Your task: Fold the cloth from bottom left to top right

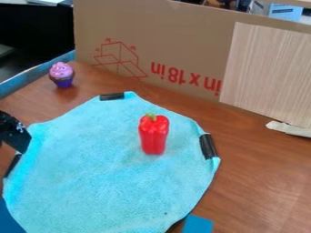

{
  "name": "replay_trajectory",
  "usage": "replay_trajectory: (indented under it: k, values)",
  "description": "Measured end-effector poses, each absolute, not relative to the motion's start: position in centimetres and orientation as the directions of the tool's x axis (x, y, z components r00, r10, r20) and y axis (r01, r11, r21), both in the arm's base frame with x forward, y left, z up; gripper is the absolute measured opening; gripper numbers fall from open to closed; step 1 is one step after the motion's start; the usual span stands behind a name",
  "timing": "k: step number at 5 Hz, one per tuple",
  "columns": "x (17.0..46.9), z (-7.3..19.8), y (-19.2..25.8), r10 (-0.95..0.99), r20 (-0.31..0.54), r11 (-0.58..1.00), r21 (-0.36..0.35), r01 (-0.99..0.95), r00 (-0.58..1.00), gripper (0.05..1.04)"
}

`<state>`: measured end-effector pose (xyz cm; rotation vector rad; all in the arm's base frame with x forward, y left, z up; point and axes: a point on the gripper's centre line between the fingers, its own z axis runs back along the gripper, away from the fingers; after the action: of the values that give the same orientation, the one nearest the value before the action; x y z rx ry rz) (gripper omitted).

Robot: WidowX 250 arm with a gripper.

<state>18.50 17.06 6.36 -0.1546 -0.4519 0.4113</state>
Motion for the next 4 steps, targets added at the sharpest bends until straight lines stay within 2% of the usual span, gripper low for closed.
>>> replay_trajectory:
  k: [3, 4]
  values:
    - [18.2, 3.5, 17.5, 0.471, 0.394, 0.882, -0.212, -0.421, 0.789, 1.0]
    - [18.0, 3.0, 17.6, 0.466, 0.395, 0.885, -0.198, -0.422, 0.792, 0.969]
